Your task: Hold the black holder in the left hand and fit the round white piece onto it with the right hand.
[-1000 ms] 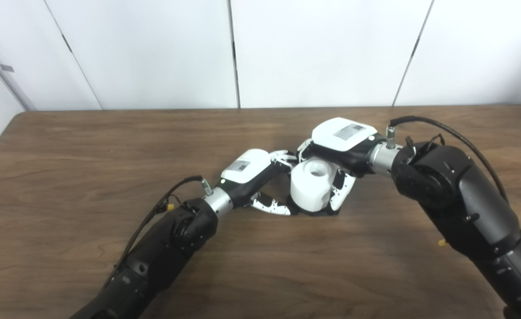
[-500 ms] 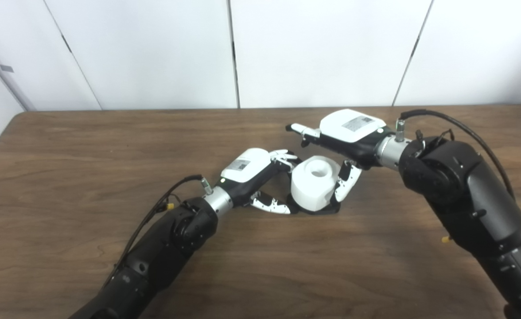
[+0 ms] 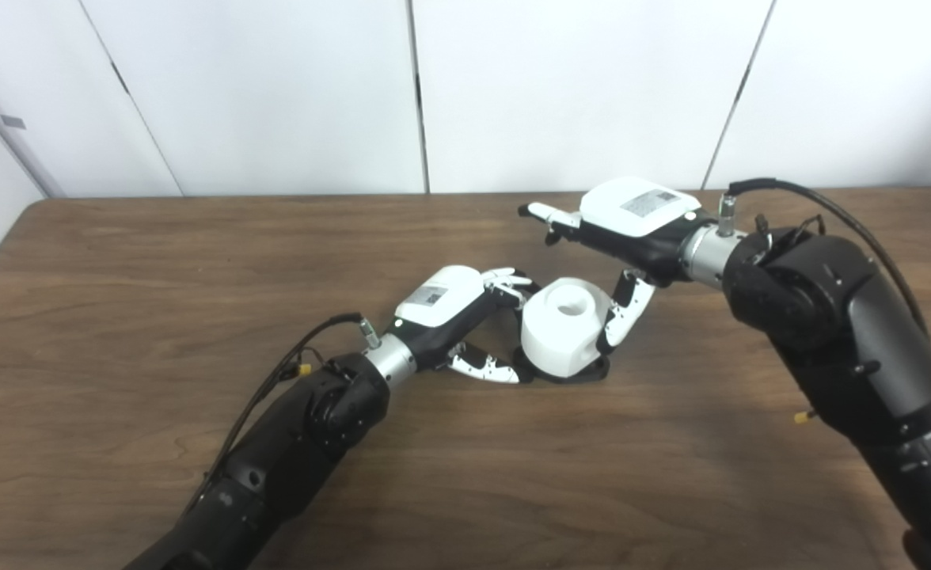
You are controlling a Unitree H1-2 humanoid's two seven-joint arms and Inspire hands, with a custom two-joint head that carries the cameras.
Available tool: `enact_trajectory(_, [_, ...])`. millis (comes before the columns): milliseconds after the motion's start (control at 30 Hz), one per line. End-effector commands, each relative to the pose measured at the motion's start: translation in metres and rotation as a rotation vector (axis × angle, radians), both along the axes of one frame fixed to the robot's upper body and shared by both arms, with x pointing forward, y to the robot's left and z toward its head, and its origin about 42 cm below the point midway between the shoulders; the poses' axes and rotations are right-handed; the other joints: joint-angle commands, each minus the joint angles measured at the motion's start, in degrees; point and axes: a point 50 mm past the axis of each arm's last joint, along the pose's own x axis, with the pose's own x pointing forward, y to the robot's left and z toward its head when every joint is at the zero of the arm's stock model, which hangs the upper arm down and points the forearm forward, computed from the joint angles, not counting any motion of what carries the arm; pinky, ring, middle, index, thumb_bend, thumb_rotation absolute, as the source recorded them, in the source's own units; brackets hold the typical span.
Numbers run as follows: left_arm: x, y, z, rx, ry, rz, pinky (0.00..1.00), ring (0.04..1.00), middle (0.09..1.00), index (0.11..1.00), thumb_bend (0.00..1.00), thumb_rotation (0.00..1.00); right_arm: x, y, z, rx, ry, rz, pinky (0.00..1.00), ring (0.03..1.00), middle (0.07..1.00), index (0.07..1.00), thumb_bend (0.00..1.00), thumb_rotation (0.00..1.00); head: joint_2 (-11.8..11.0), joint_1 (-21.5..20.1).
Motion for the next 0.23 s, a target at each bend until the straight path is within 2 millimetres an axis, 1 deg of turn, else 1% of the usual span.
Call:
enact_trajectory(0, [-0.012,0.013,-0.036,0.111,0.135,0.012,0.77,0.912,0.852,0.480,0.52,0.07,0.002,-0.006,0.035,-0.013,-0.078,-0.015,0.71,0.862,0.889,1.000,0.97,0.24,0.0,-0.2])
enact_trajectory(167, [-0.012,0.015,-0.036,0.114,0.138,0.017,0.78,0.915,0.853,0.480,0.52,0.07,-0.001,-0.024,0.042,-0.062,-0.046,-0.029,0.67,0.845,0.874,0.954,0.96,0.19,-0.1,-0.5])
enact_trajectory(200, [-0.011,0.015,-0.036,0.113,0.134,0.016,0.79,0.916,0.854,0.480,0.52,0.07,-0.003,-0.030,0.044,-0.063,-0.038,-0.040,0.67,0.841,0.871,0.944,0.96,0.18,-0.1,-0.6])
